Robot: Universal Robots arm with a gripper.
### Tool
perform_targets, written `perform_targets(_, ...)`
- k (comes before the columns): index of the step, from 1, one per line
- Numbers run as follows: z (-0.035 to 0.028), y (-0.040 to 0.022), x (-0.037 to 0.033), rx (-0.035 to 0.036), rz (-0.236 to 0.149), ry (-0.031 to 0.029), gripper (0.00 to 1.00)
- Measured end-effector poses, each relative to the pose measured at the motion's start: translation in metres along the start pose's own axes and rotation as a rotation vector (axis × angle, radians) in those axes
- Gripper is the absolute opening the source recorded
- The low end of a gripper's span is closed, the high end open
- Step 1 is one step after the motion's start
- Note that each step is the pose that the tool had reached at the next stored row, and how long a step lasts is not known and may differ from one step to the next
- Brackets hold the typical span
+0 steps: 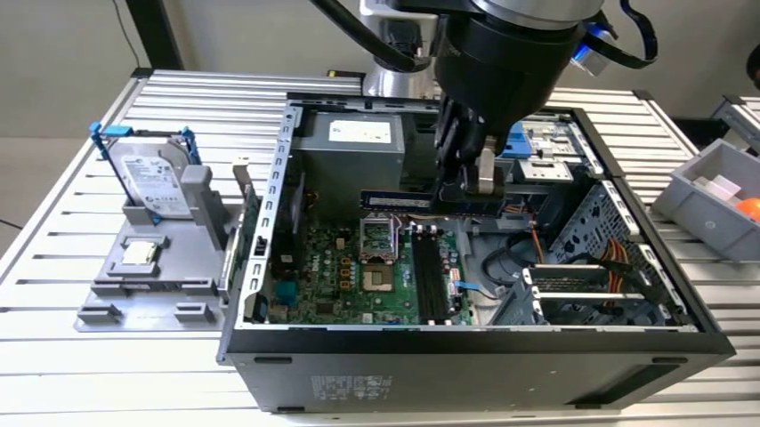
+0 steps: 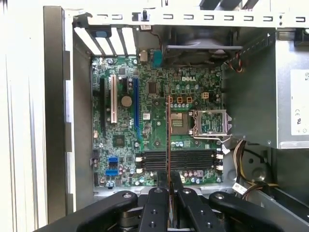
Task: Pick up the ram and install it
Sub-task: 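Pick up the ram and move it above insertion slot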
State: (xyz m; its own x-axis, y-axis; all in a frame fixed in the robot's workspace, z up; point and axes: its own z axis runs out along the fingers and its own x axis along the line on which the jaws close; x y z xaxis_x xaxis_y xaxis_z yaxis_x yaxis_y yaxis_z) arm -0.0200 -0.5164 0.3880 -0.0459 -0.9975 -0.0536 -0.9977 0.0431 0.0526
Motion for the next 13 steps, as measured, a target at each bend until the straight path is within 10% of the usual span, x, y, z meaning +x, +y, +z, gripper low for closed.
perform_targets(13, -0.0009, -0.0197, -0.0023, 0.0008, 0.015, -0.0008, 0.0)
